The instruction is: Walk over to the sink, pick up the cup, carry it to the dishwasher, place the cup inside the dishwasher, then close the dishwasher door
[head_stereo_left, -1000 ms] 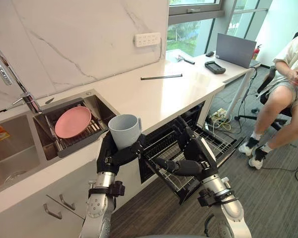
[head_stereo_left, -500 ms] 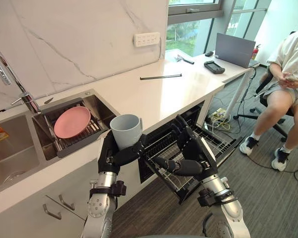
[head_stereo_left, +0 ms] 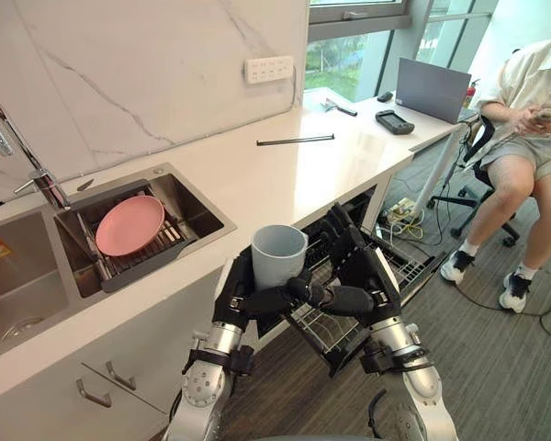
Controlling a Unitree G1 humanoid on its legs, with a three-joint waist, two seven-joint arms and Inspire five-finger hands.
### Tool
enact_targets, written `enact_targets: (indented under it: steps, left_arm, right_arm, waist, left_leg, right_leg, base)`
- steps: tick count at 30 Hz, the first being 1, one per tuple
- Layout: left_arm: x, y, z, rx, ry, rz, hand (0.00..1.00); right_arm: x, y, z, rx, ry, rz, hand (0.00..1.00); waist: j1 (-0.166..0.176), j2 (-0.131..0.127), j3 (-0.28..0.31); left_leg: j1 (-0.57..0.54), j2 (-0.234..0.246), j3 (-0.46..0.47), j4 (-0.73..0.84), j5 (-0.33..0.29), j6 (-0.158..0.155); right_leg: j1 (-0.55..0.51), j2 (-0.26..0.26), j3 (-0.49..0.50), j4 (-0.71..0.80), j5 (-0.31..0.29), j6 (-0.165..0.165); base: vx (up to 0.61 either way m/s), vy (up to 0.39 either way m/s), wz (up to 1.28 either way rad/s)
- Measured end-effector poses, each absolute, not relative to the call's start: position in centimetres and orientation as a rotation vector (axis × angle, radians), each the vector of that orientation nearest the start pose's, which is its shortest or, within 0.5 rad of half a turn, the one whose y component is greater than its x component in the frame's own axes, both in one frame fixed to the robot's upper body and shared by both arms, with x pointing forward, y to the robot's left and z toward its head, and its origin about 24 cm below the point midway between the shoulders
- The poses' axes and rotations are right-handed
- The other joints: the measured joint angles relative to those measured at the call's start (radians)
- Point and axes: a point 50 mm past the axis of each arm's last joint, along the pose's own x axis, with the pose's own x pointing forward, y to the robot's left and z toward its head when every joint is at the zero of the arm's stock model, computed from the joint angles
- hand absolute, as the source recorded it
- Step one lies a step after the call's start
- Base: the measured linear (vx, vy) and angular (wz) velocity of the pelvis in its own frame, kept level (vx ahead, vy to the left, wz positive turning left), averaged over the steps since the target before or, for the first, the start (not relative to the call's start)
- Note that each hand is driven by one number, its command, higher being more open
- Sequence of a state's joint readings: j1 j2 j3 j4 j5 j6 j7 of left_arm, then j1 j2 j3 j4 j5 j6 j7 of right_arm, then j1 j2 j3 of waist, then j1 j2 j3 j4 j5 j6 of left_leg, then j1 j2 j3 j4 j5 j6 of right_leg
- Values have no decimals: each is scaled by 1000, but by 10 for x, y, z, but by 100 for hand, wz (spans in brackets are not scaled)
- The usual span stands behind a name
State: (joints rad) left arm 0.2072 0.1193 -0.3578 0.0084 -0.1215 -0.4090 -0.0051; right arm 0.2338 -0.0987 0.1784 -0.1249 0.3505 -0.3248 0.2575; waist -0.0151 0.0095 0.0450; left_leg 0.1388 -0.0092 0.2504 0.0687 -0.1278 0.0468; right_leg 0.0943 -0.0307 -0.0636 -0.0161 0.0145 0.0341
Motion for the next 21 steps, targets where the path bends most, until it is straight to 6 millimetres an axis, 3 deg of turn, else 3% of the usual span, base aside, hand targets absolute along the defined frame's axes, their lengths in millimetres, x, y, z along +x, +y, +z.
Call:
enact_targets:
  steps: [17, 18, 21]
  left_arm:
    - [194, 88, 27, -90, -145, -349, 0]
    - [194, 88, 27, -91, -145, -349, 0]
    - [194, 88, 27, -93, -143, -348, 0]
  right_arm:
    - [202, -122, 50, 248, -205, 274, 100]
    - [202, -121, 49, 237, -195, 273, 0]
    - [202, -120, 48, 231, -186, 272, 0]
  waist:
    - [0, -11, -1]
    - [0, -14, 1]
    - [-1, -23, 3]
  left_leg:
    - [-2, 1, 1, 0, 0, 0]
    - [-2, 1, 1, 0, 0, 0]
    - [-3, 1, 1, 0, 0, 0]
  right_leg:
    - [-3, 1, 1, 0, 0, 0]
    - [-3, 1, 1, 0, 0, 0]
    - [-3, 1, 1, 0, 0, 0]
  base:
    - [0, 0, 0]
    - [0, 0, 0]
    - [0, 0, 0]
